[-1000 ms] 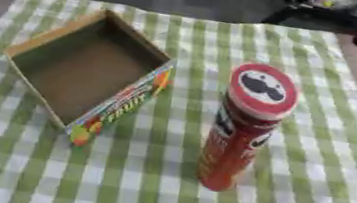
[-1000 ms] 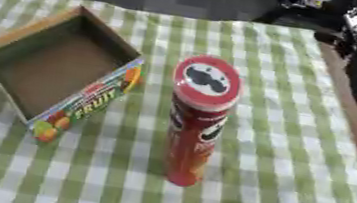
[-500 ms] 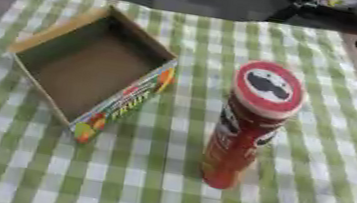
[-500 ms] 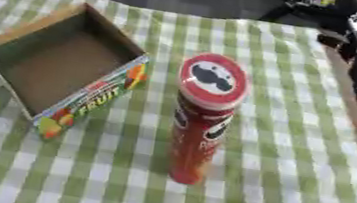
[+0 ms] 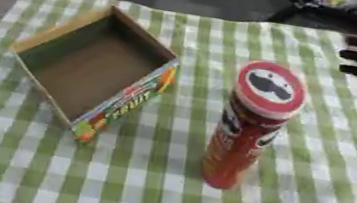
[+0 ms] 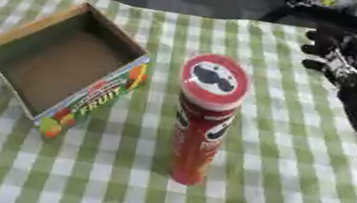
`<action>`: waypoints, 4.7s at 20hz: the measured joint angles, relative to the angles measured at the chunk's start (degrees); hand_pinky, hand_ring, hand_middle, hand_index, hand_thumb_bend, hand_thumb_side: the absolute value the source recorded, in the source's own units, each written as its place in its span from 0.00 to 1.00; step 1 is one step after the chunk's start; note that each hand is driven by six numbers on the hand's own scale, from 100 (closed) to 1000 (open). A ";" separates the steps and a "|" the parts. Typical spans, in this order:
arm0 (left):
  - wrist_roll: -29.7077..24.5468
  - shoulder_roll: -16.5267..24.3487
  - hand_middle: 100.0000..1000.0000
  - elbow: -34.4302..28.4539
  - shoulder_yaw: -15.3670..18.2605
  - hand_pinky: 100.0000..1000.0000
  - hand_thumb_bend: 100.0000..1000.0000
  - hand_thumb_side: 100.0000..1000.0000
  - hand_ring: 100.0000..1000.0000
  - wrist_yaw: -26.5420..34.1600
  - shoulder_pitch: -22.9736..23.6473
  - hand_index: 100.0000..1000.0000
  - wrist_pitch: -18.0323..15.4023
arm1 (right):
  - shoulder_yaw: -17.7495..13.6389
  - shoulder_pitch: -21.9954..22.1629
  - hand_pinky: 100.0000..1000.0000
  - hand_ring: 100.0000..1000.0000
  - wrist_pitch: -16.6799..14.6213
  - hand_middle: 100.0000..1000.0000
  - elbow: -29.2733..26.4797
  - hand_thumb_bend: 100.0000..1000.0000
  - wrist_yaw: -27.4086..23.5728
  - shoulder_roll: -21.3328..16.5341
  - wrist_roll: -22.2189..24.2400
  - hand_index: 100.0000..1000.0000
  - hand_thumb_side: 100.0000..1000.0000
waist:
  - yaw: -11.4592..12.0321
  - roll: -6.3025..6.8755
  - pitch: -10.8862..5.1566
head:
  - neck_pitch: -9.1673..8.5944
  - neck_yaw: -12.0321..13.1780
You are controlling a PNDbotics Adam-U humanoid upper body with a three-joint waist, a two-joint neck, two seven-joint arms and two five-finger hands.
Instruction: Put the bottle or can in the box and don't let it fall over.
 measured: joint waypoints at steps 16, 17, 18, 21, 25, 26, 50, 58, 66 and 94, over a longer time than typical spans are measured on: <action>-0.03 0.00 0.87 0.02 0.01 0.77 0.61 0.79 0.89 0.11 0.46 0.91 -0.06 | -1.10 3.78 0.89 0.93 -5.51 0.85 -1.41 0.04 4.15 -0.16 12.09 0.88 0.47 | -0.63 0.34 0.01 | -0.05 0.85; -0.04 0.00 0.87 0.02 0.01 0.77 0.61 0.79 0.89 0.12 0.46 0.91 -0.06 | -1.10 3.85 0.89 0.93 -5.70 0.85 -1.30 0.04 4.15 -0.16 12.78 0.89 0.44 | -0.65 0.35 0.01 | -0.06 0.97; -0.05 0.00 0.87 0.02 0.01 0.77 0.61 0.79 0.90 0.13 0.46 0.91 -0.06 | -1.09 3.94 0.89 0.94 -5.83 0.86 -1.21 0.04 4.15 -0.15 13.38 0.89 0.41 | -0.65 0.35 0.01 | -0.07 1.04; -0.08 0.00 0.87 0.02 0.01 0.77 0.61 0.79 0.90 0.22 0.46 0.91 -0.05 | -1.09 3.97 0.89 0.95 -6.09 0.86 -1.06 0.05 4.17 -0.14 15.14 0.89 0.35 | -0.65 0.37 0.01 | -0.07 1.18; -0.14 0.00 0.87 0.02 0.01 0.77 0.61 0.79 0.90 0.45 0.46 0.91 -0.08 | -1.07 4.03 0.90 0.96 -6.31 0.87 -0.82 0.06 4.30 -0.13 16.77 0.89 0.29 | -0.68 0.41 0.02 | -0.07 1.35; -0.16 0.00 0.87 0.02 0.01 0.77 0.61 0.79 0.90 0.51 0.46 0.91 -0.10 | -1.07 4.06 0.90 0.96 -6.39 0.87 -0.82 0.06 4.42 -0.13 17.19 0.89 0.28 | -0.70 0.41 0.02 | -0.07 1.46; -0.61 -0.04 0.86 0.02 -0.04 0.76 0.60 0.80 0.90 0.85 0.44 0.90 -0.02 | 2.29 5.03 0.93 0.99 -2.95 0.94 -3.35 0.10 11.03 -0.13 19.32 0.95 0.32 | -0.39 0.39 0.09 | -0.10 2.29; -0.97 -0.48 0.86 0.02 -0.34 0.76 0.60 0.80 0.90 1.15 0.41 0.90 -0.04 | 4.30 4.27 0.93 0.99 -0.59 0.95 -3.38 0.10 10.98 0.07 17.49 0.95 0.32 | 0.01 0.36 0.09 | -0.10 2.26; -1.15 -0.50 0.86 0.02 -0.36 0.76 0.60 0.80 0.90 1.30 0.40 0.89 0.05 | 5.41 2.97 0.93 0.99 -0.19 0.95 -3.33 0.11 10.15 1.15 18.26 0.96 0.28 | 0.07 0.37 0.15 | -0.09 1.90; -2.05 -1.04 0.84 0.02 -0.68 0.75 0.59 0.81 0.90 1.61 0.31 0.88 0.16 | 8.24 -0.63 0.94 1.00 0.92 0.96 -2.22 0.12 8.65 4.02 21.00 0.98 0.27 | 0.62 0.38 0.52 | -0.58 0.95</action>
